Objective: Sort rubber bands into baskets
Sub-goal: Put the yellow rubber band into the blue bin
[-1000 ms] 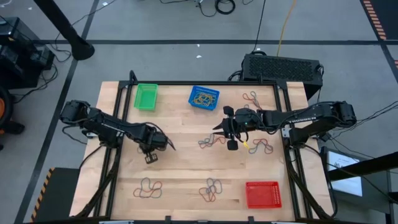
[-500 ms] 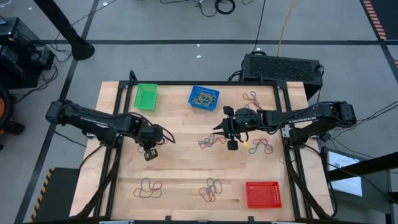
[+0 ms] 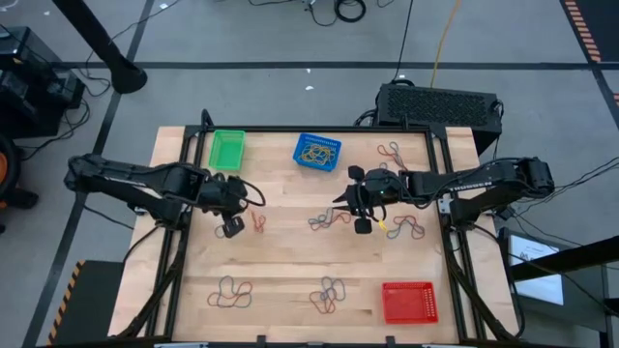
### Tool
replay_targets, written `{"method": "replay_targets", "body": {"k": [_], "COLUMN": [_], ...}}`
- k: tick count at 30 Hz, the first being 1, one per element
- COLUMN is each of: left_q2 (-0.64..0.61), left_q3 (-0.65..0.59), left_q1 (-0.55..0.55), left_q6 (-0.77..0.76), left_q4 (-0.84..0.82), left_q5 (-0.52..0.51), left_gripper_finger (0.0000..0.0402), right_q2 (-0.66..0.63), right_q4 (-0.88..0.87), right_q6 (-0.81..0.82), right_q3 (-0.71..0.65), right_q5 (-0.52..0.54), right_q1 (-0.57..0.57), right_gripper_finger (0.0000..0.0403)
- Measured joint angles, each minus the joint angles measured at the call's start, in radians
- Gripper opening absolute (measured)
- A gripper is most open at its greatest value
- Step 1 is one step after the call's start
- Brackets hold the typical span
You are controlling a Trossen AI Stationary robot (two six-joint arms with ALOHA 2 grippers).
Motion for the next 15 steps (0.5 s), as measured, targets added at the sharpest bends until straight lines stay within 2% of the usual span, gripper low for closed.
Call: {"method": "replay_targets", "body": {"k": [9, 15], "left_q2": [0.0, 0.001], "left_q3": [0.091, 0.117], "left_q1": [0.0, 0.028], "left_q6": [0.014, 0.111], "left_q4": [-0.047, 0.056], "left_q5": [-0.032, -0.106], "left_gripper_finger": [0.0, 0.0], "right_q2": [-0.001, -0.001], "right_q4": [-0.006, -0.007], "right_q6": [0.001, -0.002], "right_q3": [0.0, 0.0], "right_q5": [0.0, 0.0], "right_q1": [-0.001, -0.034], "right_gripper_finger": [0.007, 0.007]}}
